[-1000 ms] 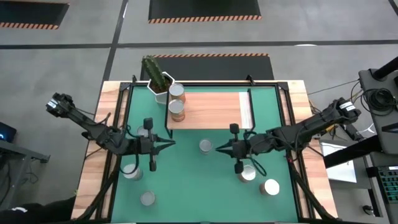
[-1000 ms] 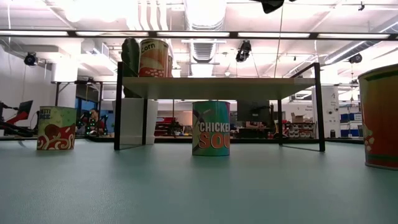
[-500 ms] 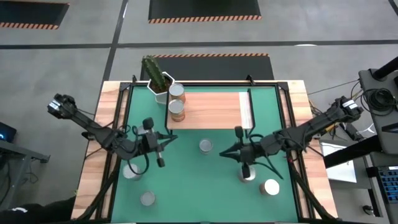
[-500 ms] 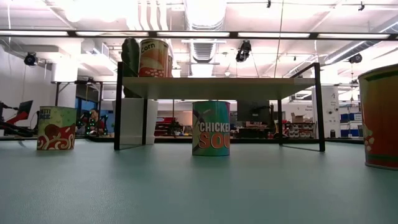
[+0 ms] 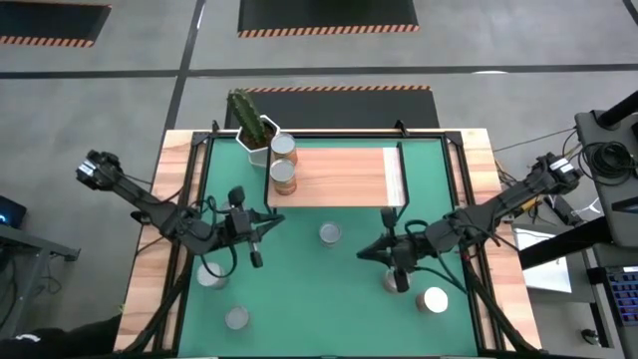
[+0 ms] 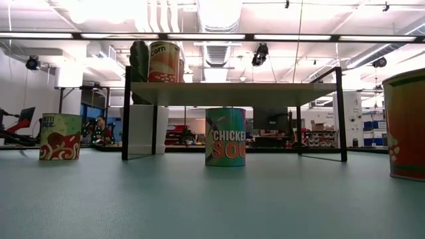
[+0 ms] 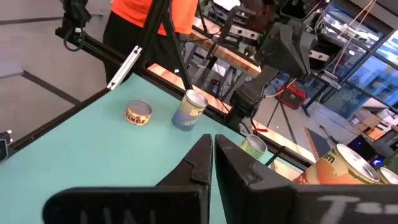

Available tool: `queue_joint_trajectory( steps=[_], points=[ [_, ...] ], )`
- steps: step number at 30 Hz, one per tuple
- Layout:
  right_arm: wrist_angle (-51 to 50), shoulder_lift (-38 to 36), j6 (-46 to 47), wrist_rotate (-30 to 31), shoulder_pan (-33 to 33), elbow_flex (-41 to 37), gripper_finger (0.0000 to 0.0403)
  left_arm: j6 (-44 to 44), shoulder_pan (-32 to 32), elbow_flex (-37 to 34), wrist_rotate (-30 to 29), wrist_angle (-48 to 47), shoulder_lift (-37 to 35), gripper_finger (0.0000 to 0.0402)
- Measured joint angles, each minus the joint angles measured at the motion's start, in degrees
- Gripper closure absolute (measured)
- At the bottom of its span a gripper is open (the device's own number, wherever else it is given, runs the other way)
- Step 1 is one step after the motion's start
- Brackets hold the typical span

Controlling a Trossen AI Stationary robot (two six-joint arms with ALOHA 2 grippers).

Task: Pick and place cans onto a shelf
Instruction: Put the canned peas on the shelf

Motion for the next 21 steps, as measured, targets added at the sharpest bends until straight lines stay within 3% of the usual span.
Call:
queue_joint_trajectory(
  steps=[9,21],
  points=[
    [0.9,-3.3,-0.4,1.4,0.4,-2.5,0.0394,-1.4,0.1,4.8,2.9,-2.8,2.7,0.0402],
    [1.8,-5.6,0.0,1.4,0.4,-4.1,0.0394,-18.7,1.2,22.7,3.3,-32.3,12.2,0.0402]
  ],
)
